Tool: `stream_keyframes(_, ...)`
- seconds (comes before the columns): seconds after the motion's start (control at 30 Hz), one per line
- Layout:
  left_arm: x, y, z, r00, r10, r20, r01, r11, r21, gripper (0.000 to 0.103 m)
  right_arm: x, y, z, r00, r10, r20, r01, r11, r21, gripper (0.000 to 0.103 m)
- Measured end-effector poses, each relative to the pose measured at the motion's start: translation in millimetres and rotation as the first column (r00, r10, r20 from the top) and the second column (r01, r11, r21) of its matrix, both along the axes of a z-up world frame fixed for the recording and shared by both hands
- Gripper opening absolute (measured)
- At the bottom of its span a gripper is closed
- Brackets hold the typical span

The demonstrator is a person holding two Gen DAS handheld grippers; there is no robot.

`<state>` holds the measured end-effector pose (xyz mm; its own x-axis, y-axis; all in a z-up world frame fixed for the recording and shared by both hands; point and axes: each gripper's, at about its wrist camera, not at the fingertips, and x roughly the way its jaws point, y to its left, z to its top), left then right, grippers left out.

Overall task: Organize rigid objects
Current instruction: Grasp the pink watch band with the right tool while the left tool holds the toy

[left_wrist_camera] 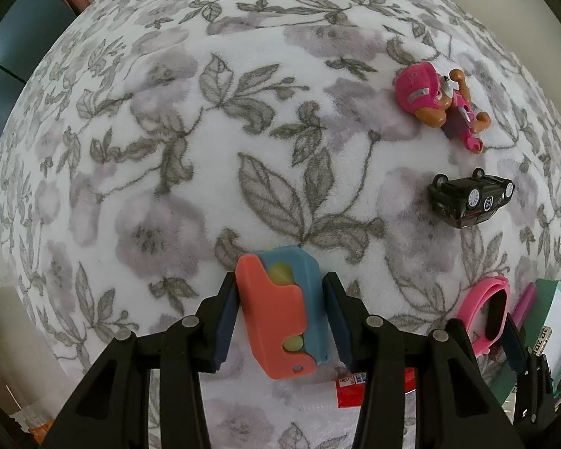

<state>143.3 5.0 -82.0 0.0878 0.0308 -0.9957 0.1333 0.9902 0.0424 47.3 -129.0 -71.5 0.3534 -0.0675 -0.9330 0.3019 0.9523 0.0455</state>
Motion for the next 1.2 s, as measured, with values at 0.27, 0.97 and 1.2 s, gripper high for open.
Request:
stream_keyframes(0.27, 2.8, 3.2, -0.5, 1.0, -0.013, -0.001, 0.013, 1.0, -0.001, 0.047, 0.1, 3.3, -5.0, 1.0, 0.017, -0.008, -0.017, 0.999, 0.036, 0.094)
stream_keyframes(0.97, 1.3, -3.4, 13.8, 0.999, -0.031, 0.01, 0.032, 0.997, -0.064, 0.046, -0.6, -5.6, 21.3, 0.998, -0.032, 0.06, 0.032, 0.999, 0.013, 0.052)
stream_keyframes(1.2, -1.4, -9.3, 57.0, 0.994, -0.046, 0.101, 0.058, 0.991, -0.12, 0.038, -13.1, -31.0, 70.4, 0.981, -0.096, 0.169, 0.09, 0.995, 0.045, 0.052)
